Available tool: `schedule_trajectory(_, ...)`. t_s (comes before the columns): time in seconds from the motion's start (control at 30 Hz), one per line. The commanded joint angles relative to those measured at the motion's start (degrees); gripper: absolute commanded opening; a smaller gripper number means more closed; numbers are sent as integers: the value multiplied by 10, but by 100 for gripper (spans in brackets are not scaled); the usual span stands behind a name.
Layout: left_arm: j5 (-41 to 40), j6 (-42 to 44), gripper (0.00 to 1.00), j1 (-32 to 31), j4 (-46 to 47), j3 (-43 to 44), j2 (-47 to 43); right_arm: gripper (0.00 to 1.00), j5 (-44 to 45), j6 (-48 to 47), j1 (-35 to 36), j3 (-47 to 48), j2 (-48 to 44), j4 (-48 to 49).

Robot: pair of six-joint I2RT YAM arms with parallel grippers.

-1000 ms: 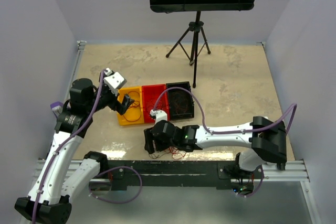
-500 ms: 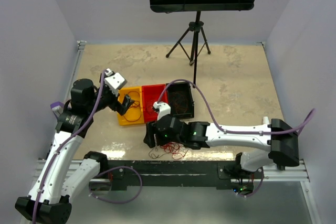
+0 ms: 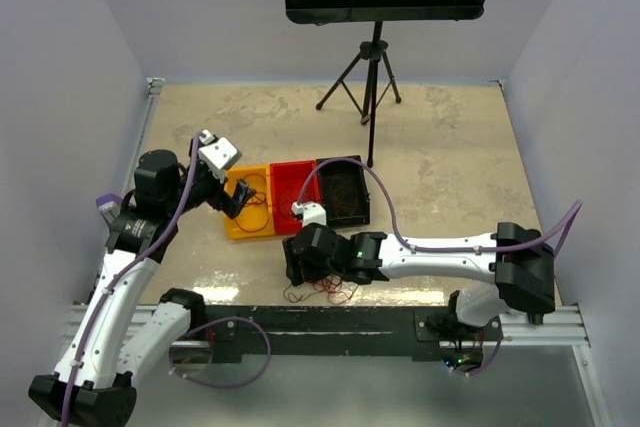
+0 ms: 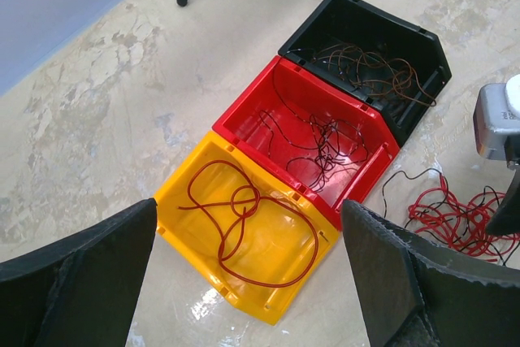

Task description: Untangle the cables

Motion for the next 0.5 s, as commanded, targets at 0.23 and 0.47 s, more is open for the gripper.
schedule_trajectory(0.23, -2, 4, 100, 3, 23, -7, -10, 64, 6, 19, 0, 7, 24, 4)
schedule_trajectory(0.47, -3, 16, 100, 3, 19, -8, -17, 33, -9, 24, -4, 19, 57, 47)
